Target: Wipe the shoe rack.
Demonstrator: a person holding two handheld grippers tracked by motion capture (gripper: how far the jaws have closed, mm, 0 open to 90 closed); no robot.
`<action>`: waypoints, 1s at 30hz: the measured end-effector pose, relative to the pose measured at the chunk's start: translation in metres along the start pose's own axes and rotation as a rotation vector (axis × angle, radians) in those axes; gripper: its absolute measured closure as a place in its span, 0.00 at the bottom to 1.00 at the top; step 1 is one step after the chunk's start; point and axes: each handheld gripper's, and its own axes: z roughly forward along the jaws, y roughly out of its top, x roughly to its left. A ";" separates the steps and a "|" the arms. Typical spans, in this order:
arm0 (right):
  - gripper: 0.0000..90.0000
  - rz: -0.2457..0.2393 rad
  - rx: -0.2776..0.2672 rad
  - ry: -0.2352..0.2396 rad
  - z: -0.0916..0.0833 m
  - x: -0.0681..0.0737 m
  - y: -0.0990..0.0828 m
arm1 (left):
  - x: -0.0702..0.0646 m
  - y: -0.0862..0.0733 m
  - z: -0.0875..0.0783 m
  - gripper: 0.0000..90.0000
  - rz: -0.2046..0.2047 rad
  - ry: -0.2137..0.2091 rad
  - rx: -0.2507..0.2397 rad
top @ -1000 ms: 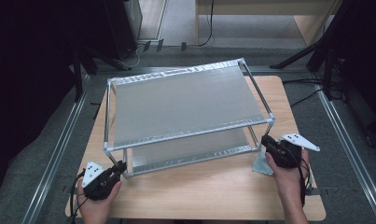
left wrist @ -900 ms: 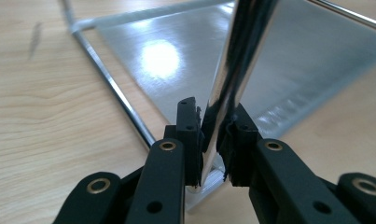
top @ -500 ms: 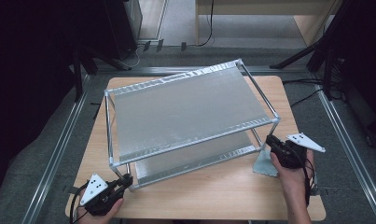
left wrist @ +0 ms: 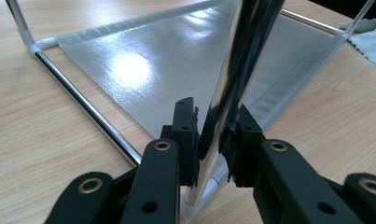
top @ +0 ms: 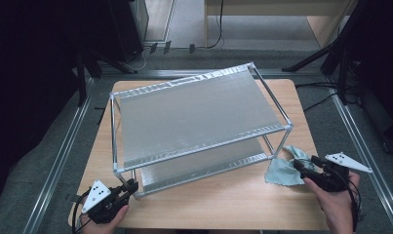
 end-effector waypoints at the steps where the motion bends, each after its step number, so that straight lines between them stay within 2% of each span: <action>1: 0.25 -0.001 0.023 -0.005 0.004 -0.002 -0.003 | 0.001 0.000 0.000 0.80 -0.011 -0.006 -0.003; 4: 0.25 -0.003 0.091 -0.040 0.015 -0.006 -0.010 | 0.001 0.001 0.002 0.77 -0.030 -0.001 -0.003; 6: 0.31 -0.023 0.130 -0.090 0.020 -0.004 -0.015 | 0.001 0.002 0.003 0.78 -0.032 0.007 -0.001; 7: 0.37 -0.024 0.139 -0.095 0.022 -0.003 -0.017 | 0.000 0.002 0.004 0.80 -0.034 0.008 -0.003; 9: 0.55 -0.022 0.145 -0.088 0.024 -0.001 -0.020 | -0.001 0.002 0.005 0.85 -0.023 0.010 -0.005; 11: 0.72 -0.020 0.161 -0.081 0.029 0.002 -0.022 | -0.001 0.002 0.005 0.86 -0.014 0.014 0.000; 12: 0.78 -0.026 0.165 -0.092 0.031 0.005 -0.023 | -0.001 0.002 0.005 0.86 -0.011 0.014 0.001; 14: 0.87 -0.011 0.166 -0.102 0.034 0.009 -0.021 | -0.001 0.002 0.005 0.87 -0.014 0.015 0.004; 16: 0.88 0.003 0.151 -0.093 0.036 0.015 -0.018 | 0.000 0.003 0.005 0.87 -0.016 0.009 0.009; 20: 0.89 -0.002 0.048 -0.044 0.033 0.036 -0.003 | 0.000 0.003 0.005 0.87 -0.012 0.004 0.010; 23: 0.89 -0.009 -0.039 -0.047 0.025 0.051 0.015 | 0.000 0.003 0.005 0.87 -0.007 0.005 0.012; 26: 0.88 -0.007 -0.139 -0.048 0.008 0.063 0.035 | 0.000 0.002 0.005 0.87 -0.002 0.004 0.011; 30: 0.88 -0.019 -0.316 -0.026 -0.022 0.076 0.061 | 0.001 0.002 0.004 0.87 0.002 0.004 0.012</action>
